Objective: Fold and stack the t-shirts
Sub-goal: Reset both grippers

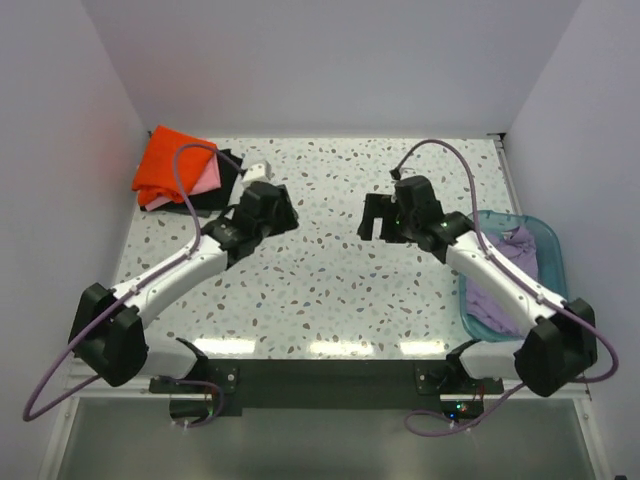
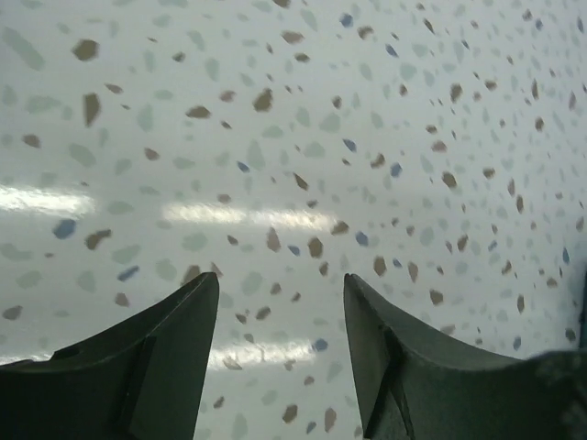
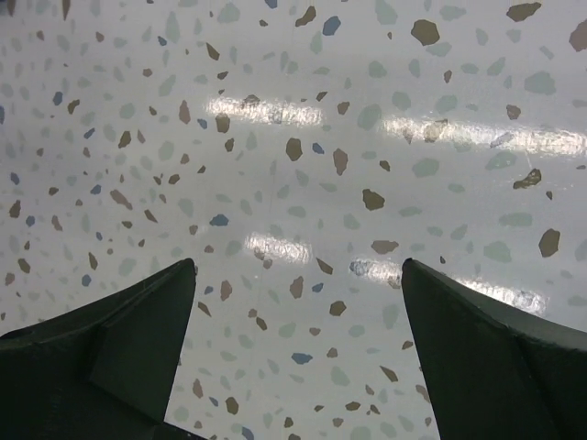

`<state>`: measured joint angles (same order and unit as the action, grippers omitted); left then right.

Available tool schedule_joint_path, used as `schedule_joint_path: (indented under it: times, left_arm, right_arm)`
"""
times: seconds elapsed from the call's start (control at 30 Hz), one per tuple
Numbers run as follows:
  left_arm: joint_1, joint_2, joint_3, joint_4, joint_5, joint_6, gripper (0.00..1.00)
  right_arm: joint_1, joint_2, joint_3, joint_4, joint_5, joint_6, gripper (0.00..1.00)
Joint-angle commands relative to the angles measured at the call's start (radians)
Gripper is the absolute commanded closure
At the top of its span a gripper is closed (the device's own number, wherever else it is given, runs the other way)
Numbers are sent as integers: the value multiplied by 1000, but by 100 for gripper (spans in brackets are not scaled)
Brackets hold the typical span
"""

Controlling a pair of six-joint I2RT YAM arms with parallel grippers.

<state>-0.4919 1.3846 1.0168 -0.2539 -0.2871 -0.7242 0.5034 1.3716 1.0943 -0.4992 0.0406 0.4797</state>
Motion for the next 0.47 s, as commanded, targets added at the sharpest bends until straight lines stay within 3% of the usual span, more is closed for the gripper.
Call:
schedule_joint_path:
  times: [0.0, 0.03, 0.13, 0.27, 0.43]
  left_arm:
    - [-181, -82, -41, -16, -119, -24, 38]
    - [-273, -90, -47, -28, -142, -24, 38]
    - [-399, -137, -95, -64, -155, -12, 36]
    - [-425, -212, -161, -73, -92, 11, 36]
    - [-427, -257, -182, -94, -38, 57, 35]
  right_arm:
    - [1, -155, -72, 18, 30, 13, 2]
    - [0, -216, -86, -5, 51, 2, 2]
    - [1, -310, -146, -77, 90, -4, 1]
    - [1, -477, -226, -111, 111, 8, 1]
    - [1, -561, -281, -154, 159, 55, 1]
